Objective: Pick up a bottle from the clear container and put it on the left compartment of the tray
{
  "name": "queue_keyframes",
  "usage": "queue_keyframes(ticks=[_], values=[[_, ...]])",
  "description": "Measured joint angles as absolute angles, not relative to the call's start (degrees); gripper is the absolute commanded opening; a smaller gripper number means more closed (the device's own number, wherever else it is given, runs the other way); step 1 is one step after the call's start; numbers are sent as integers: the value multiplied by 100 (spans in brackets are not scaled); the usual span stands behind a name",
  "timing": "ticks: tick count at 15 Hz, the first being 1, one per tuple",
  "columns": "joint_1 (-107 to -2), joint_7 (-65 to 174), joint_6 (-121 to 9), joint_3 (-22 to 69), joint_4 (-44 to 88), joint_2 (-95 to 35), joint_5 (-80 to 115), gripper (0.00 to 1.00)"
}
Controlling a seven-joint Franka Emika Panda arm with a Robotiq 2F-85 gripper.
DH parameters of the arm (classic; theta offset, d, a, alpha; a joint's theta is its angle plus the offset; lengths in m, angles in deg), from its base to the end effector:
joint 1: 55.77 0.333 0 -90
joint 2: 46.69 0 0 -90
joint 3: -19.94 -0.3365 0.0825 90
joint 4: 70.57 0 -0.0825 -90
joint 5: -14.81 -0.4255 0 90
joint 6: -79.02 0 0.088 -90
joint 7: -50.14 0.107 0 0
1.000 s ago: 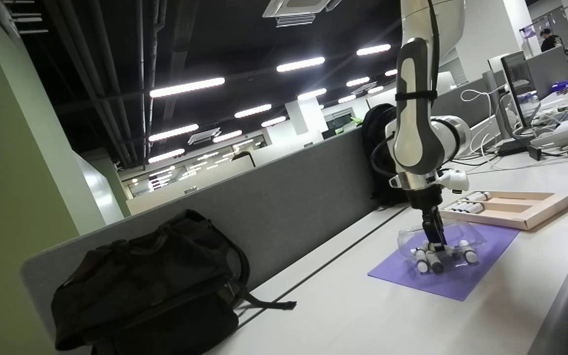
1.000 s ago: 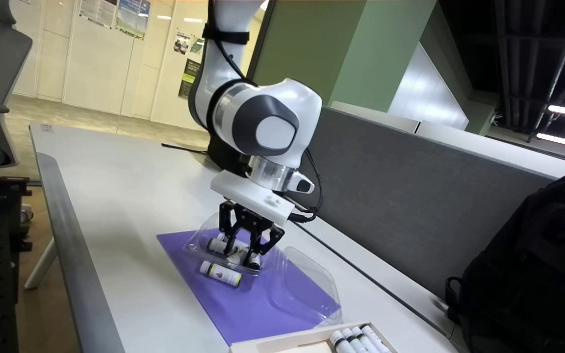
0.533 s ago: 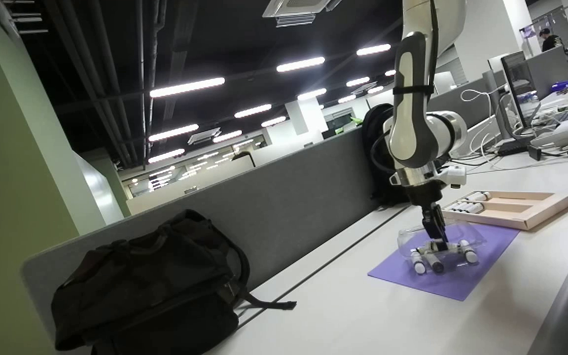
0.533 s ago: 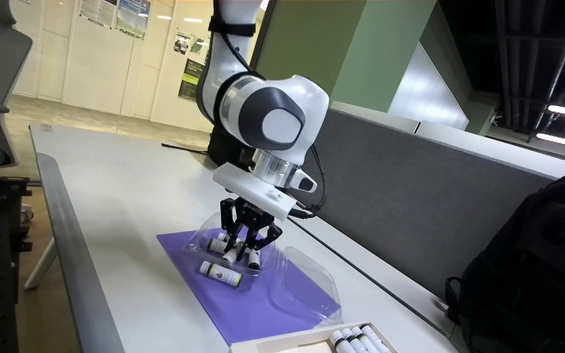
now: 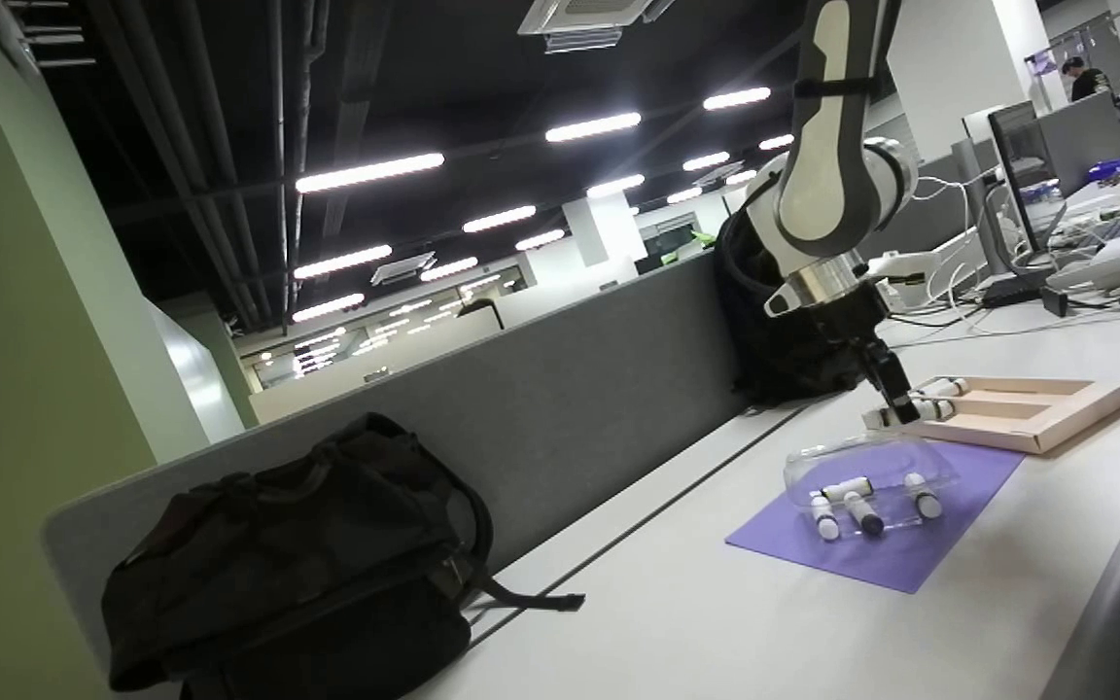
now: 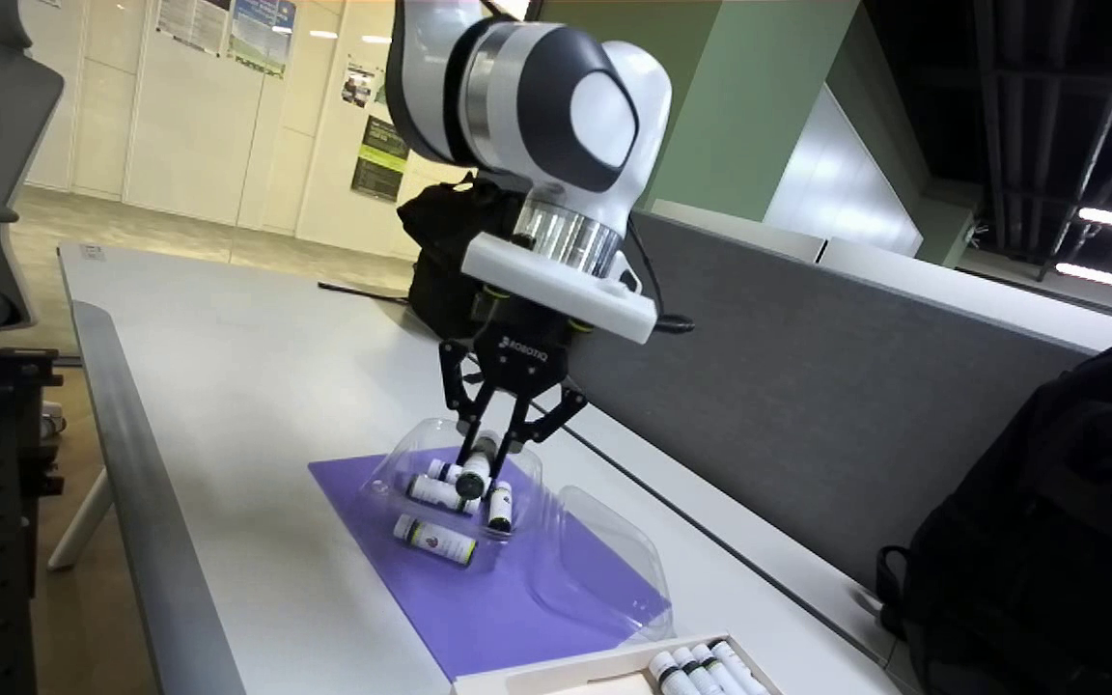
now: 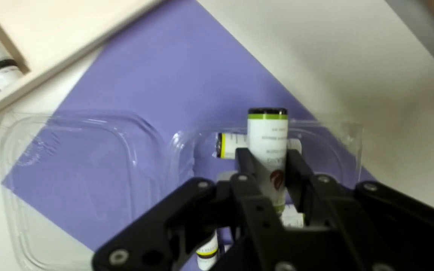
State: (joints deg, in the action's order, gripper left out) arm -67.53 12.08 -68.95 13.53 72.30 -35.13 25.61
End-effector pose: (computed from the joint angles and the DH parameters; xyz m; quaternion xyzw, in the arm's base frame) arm 0.4801 -0.0393 0.1823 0.9312 0.3587 -0.0634 0.0116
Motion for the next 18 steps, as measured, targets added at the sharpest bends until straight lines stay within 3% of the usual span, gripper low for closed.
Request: queue_keyframes(ticks=[2,3,10,11,18], values=[[-6668,1048,-6728,1745,7338,-3813,3314,7],[-6649,1020,-6670,1941,7347,-3921,3752,27],[-6601,991,-6643,2375,7338,-4115,4486,27],[-6593,991,-6642,2375,7338,-4115,4488,7],[-6612,878,-6955,2701,7333,-3947,5039,7]])
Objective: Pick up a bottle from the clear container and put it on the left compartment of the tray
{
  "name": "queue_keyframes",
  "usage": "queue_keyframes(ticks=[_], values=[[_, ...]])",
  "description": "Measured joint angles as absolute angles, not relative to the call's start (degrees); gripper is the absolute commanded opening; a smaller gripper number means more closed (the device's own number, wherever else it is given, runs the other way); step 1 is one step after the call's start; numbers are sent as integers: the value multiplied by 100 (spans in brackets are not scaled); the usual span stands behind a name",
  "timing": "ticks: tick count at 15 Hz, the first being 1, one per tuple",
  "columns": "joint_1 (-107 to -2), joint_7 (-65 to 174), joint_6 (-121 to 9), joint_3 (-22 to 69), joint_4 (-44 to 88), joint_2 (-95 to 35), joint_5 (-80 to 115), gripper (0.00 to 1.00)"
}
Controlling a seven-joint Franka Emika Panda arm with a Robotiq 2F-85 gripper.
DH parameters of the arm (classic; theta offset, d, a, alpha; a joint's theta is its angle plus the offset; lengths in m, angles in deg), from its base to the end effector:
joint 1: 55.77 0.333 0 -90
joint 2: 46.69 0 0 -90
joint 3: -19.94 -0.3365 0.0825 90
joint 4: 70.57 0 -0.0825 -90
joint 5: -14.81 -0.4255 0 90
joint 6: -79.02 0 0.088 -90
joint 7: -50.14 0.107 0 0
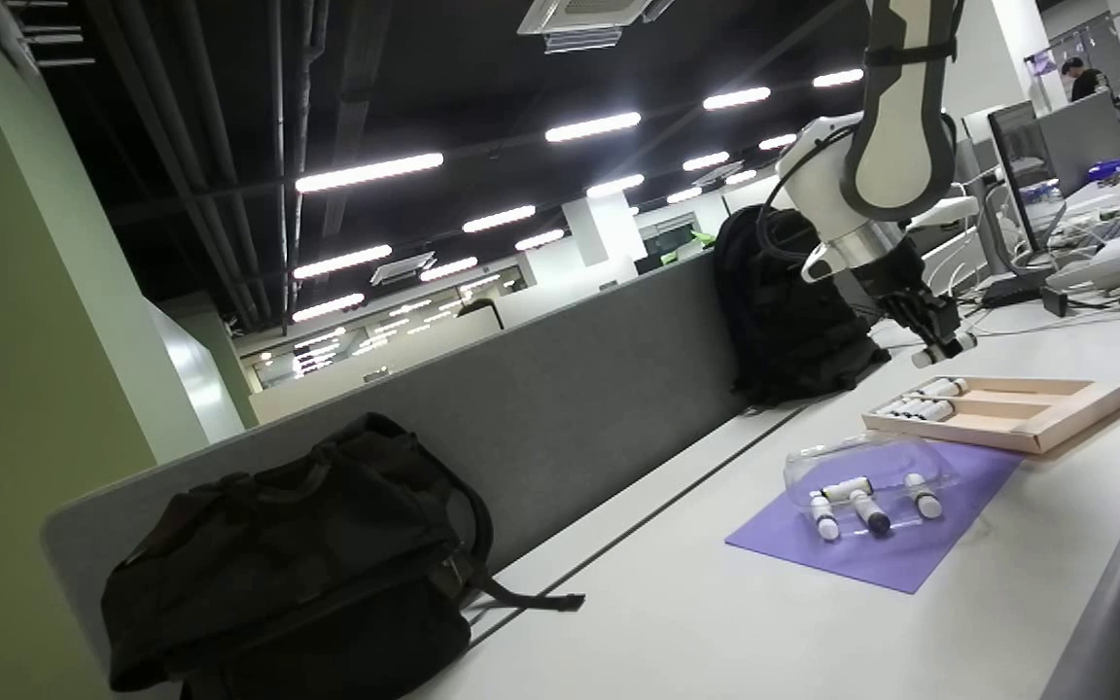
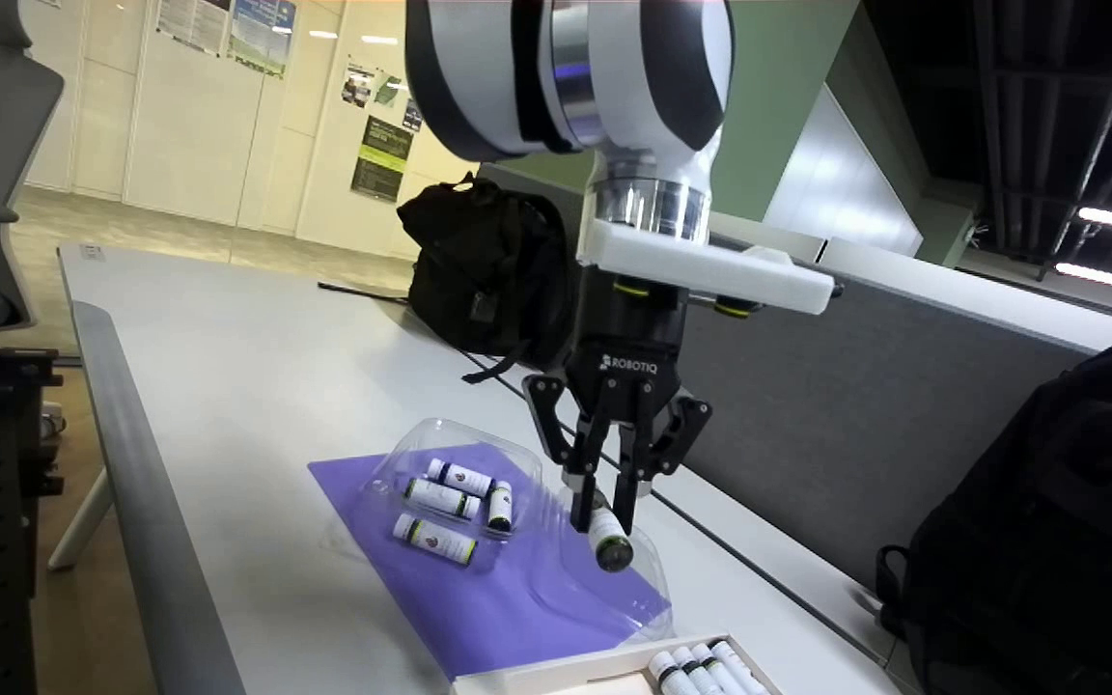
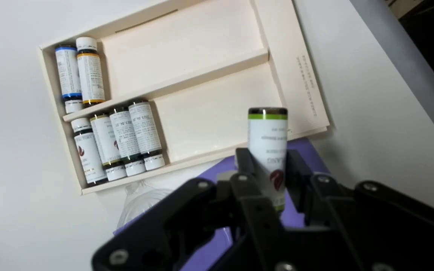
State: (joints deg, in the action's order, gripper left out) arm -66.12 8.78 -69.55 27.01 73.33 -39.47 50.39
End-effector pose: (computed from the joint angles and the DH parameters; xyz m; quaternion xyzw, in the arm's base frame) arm 0.4628 -0.1349 0.2115 0.8751 0.4558 -0.0988 0.1291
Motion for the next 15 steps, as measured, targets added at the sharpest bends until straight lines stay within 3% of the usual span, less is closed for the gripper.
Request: queue_keyframes(ticks=[7,13,14,15], values=[[-7032,194,-8185,3233,7190,-3201,5741,7],[-7123,-95,-8467,3350,6713,-2545,5944,7],[-7118,-95,-8467,3352,6636,-2457,5993,27],[-7119,-95,-8466,3343,6604,-2401,5983,27]])
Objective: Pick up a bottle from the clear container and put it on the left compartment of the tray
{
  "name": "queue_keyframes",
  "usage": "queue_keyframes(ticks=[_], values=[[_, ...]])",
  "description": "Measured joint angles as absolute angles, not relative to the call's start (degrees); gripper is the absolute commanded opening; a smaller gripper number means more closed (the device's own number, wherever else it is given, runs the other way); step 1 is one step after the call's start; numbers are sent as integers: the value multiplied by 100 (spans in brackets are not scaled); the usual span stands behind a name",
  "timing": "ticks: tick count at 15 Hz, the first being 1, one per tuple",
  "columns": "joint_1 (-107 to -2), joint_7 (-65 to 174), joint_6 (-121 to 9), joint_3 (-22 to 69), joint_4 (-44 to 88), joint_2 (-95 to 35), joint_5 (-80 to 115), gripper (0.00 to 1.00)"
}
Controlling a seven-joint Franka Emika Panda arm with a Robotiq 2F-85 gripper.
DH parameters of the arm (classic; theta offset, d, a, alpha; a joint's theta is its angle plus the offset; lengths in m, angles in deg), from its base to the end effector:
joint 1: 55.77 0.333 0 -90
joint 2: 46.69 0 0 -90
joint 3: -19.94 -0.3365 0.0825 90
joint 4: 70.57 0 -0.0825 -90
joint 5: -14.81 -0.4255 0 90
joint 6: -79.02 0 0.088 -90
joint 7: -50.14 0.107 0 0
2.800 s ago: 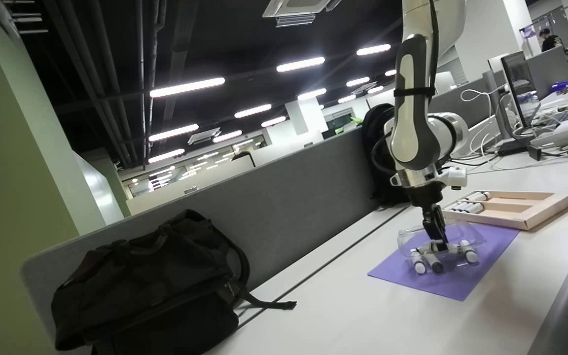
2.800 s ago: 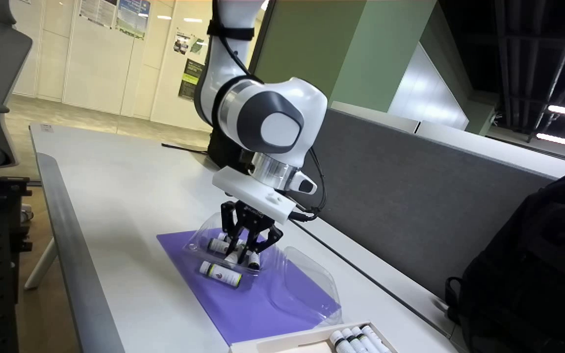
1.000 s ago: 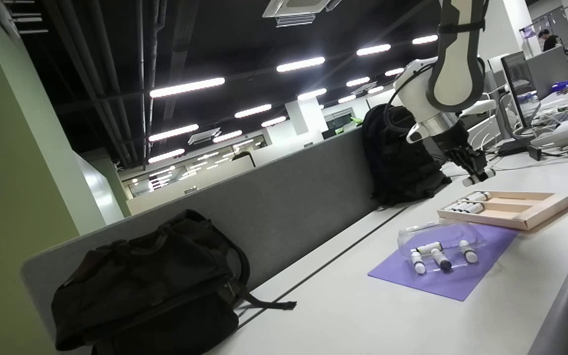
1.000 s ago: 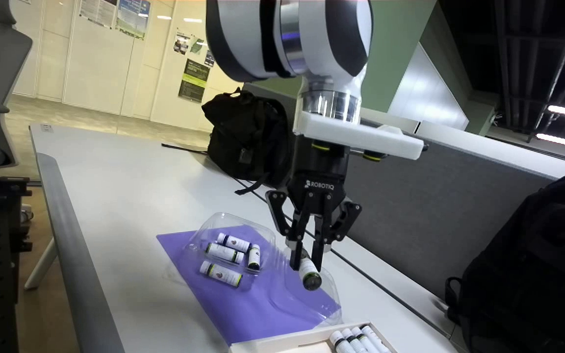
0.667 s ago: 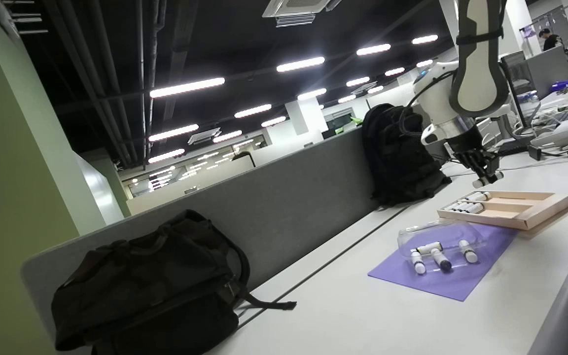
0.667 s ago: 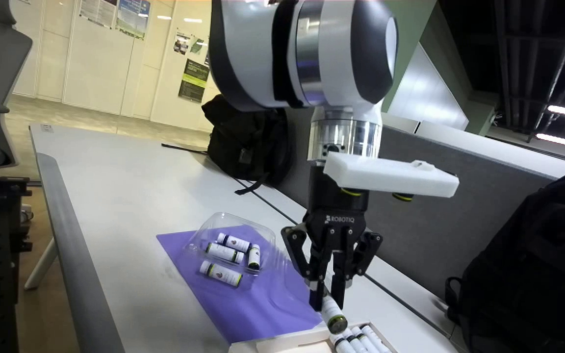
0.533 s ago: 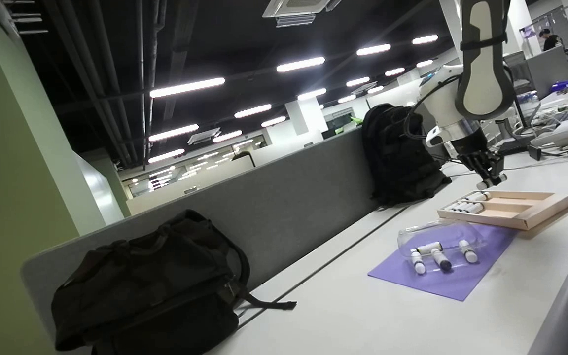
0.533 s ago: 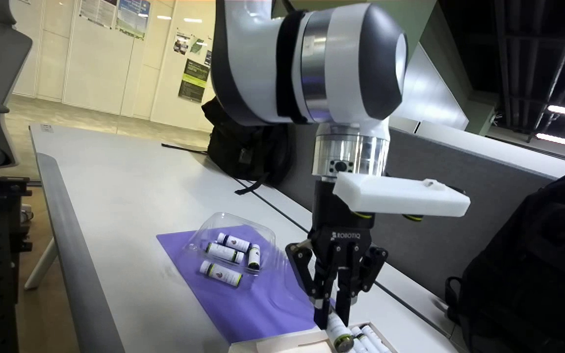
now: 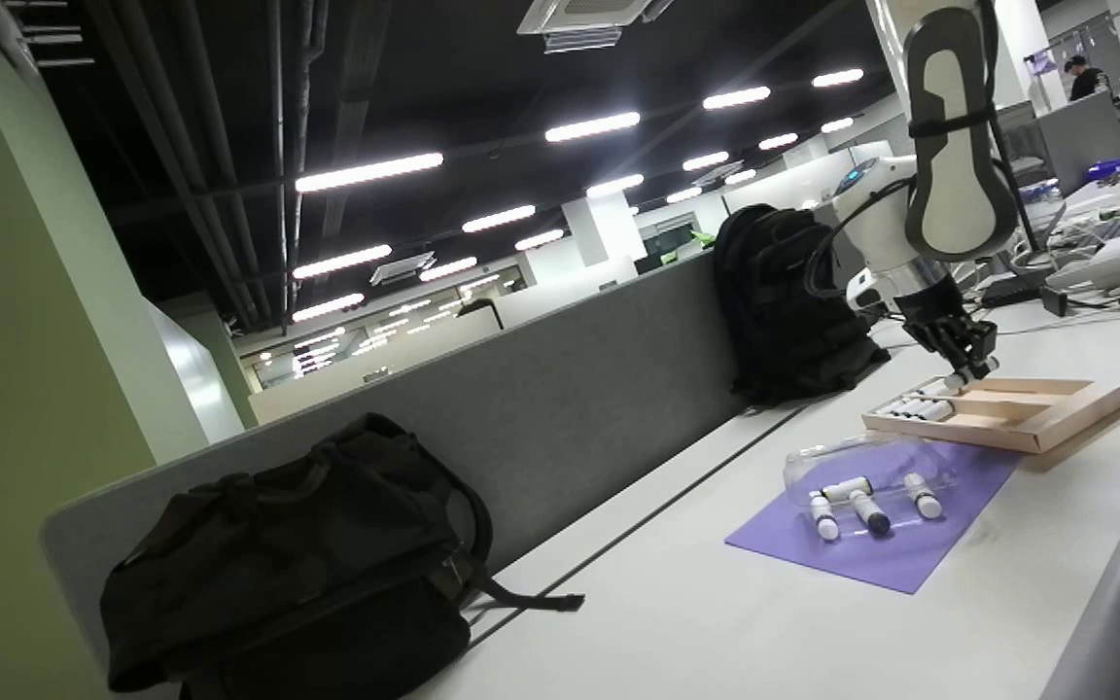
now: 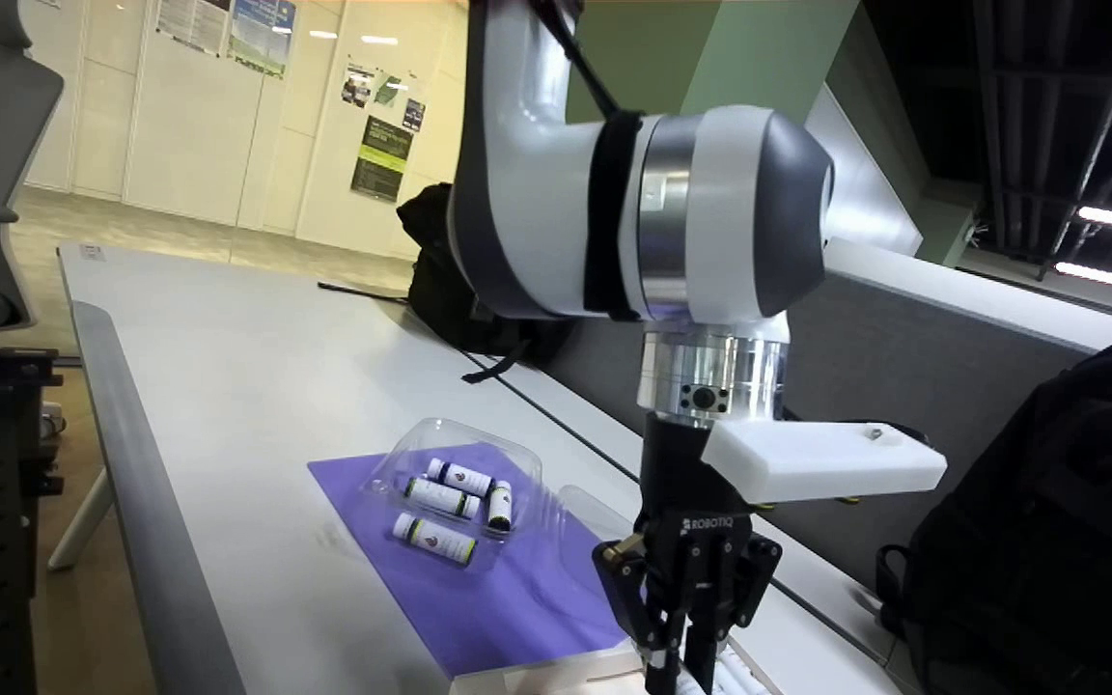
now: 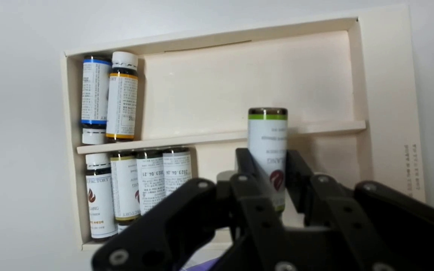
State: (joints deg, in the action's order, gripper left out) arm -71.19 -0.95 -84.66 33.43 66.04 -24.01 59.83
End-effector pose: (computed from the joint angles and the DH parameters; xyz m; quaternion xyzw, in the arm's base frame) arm 0.4663 -0.2230 0.1396 0.8246 0.5406 -0.0866 0.1422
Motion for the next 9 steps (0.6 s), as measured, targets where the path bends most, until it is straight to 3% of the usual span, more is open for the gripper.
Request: queue_keyframes(ticks=[5,6,9], values=[[-7121,-95,-8463,3326,6609,-2385,5983,27],[-7120,-95,-8463,3326,6609,-2385,5983,7],[-7117,-95,-8458,3320,6610,-2373,5985,7]])
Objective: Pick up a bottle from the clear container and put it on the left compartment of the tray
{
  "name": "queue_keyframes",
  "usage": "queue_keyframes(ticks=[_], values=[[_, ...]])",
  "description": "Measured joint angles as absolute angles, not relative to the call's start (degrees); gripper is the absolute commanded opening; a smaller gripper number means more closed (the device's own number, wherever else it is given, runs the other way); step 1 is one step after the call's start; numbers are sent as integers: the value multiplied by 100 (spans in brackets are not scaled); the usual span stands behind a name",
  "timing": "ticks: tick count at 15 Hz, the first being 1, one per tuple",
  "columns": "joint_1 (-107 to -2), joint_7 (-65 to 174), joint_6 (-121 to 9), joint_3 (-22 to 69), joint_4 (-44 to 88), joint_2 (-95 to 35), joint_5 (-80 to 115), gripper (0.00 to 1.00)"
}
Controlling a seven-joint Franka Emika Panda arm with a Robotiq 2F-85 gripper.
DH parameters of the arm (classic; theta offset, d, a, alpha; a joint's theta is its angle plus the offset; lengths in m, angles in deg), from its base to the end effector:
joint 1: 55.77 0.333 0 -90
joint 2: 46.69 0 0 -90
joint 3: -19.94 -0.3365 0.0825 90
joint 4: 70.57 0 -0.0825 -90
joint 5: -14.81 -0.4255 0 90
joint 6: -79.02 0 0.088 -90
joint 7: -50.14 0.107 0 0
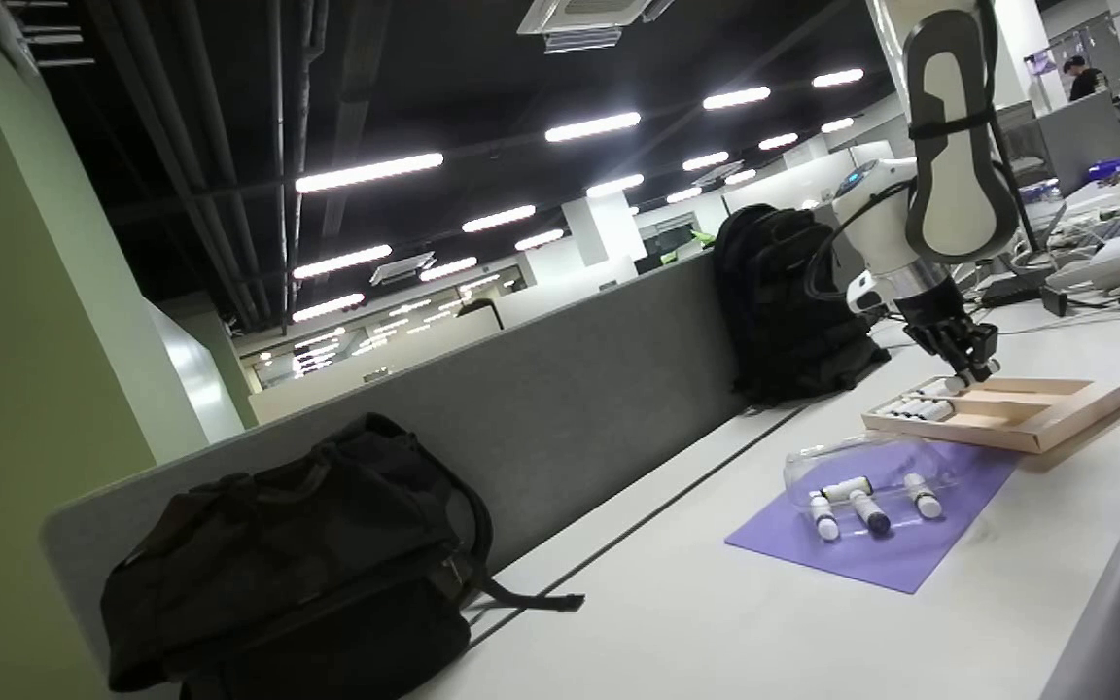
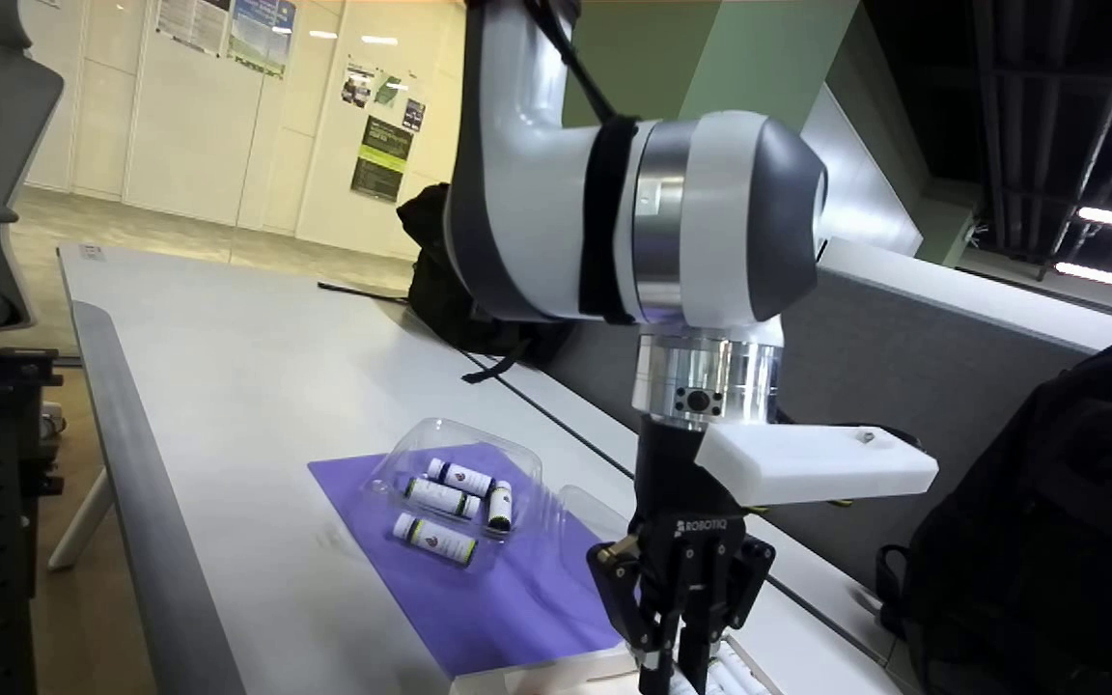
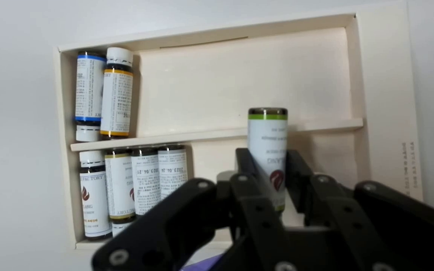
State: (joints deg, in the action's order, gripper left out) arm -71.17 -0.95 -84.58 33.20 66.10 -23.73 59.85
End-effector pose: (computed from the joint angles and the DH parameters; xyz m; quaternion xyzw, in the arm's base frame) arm 0.4658 -0.2204 0.1366 0.8235 0.5428 -0.0883 0.1394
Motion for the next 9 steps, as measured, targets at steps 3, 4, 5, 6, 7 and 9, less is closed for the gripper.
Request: queue_keyframes(ticks=[3,4,5,6,7,9], values=[[-7073,-89,-8469,3320,6594,-2248,6006,7],[-7053,-81,-8482,3320,6572,-2190,6018,7],[-7036,-76,-8509,3320,6542,-2126,6023,7],[-7019,-73,-8542,3320,6511,-2065,6023,7],[-7001,-69,-8571,3319,6479,-2006,6022,7],[-6972,-62,-8637,3317,6415,-1900,6022,7]])
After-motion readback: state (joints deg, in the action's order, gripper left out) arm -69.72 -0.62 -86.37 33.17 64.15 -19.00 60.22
